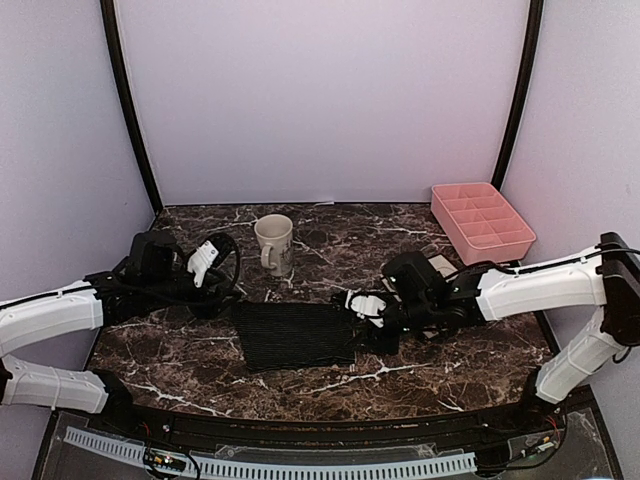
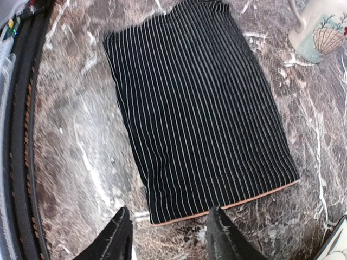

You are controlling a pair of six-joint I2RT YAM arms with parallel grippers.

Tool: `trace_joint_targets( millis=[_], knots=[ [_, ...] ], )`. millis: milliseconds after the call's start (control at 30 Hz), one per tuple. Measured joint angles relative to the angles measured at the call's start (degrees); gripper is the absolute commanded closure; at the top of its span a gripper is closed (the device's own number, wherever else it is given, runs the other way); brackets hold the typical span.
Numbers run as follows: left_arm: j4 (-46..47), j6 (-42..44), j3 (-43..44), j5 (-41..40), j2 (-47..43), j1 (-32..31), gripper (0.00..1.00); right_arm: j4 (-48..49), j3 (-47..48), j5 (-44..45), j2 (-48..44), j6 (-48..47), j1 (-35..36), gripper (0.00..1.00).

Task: Roll the underwear
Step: Pick up the underwear from the center of the board.

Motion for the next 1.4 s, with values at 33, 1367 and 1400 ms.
trace_joint_targets(
  millis=[33,1367,1400],
  knots=[
    [0.0,0.3,-0.4,-0.3,-0.2,0.0,0.41,-0.1,-0.5,1.1,0.2,-1.0,0.3,0.57],
    [-7.4,16.0,-3.8,4.9,-2.2,-8.5,0.6,-4.4,4.2,13.0,13.1,-9.7,5.8,1.0],
    [-7.8,16.9,-3.9,5.3,-1.4,-9.9,0.6,-4.7,4.3,13.1,13.0,-9.7,5.8,1.0]
  ],
)
